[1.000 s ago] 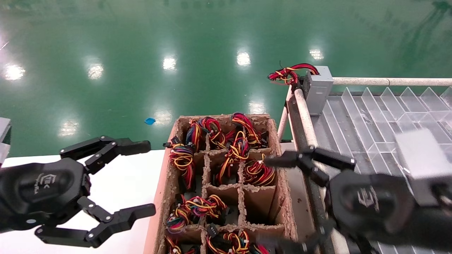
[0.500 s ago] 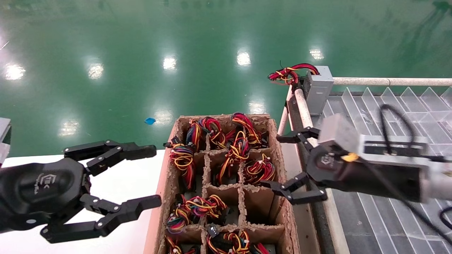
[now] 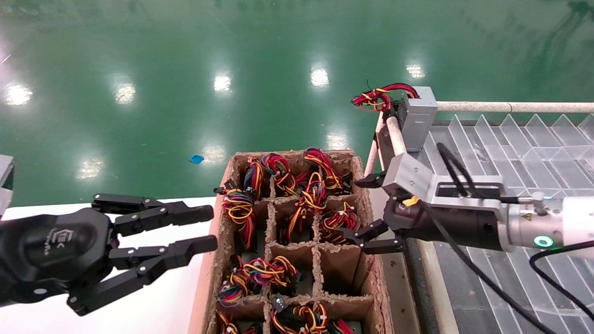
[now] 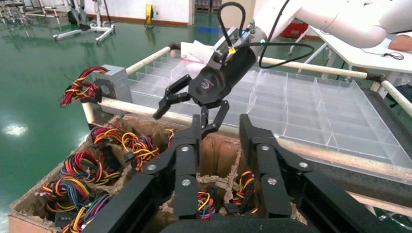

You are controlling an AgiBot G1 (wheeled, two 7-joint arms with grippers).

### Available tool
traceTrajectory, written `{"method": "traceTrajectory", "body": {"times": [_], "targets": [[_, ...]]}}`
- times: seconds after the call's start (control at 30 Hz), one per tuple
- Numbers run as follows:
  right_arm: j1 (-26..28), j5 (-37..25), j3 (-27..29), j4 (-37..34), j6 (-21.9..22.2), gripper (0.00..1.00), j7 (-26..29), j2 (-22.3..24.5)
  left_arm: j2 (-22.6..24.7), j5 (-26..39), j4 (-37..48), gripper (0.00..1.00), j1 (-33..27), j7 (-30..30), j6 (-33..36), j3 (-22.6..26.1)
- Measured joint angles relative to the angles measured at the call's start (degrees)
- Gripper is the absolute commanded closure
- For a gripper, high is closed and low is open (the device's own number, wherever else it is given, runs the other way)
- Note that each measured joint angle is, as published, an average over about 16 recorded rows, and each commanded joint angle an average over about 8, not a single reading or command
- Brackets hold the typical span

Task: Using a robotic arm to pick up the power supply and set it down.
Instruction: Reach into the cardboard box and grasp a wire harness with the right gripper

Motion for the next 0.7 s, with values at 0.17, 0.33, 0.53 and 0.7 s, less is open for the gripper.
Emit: {"method": "traceTrajectory", "body": {"times": [0.17,0.33,0.53,0.7], "targets": [[0.04,-1.13,-0.69,0.13,-0.19,1.0,0.42,-0.23,0.0,0.0,0.0,1.0,0.0,0.0,0.0,0.0],[0.16,-1.74,-1.16,0.31,-0.78,1.0,0.65,-0.13,0.0,0.0,0.0,1.0,0.0,0.0,0.0,0.0],[0.22,-1.88,-1.46,0.33,-1.53,1.0,0.81,0.11,0.0,0.0,0.0,1.0,0.0,0.0,0.0,0.0],[-0.08,-1.58,-1.46,0.24,-1.78,1.0,0.89,0.33,0.0,0.0,0.0,1.0,0.0,0.0,0.0,0.0]]}}
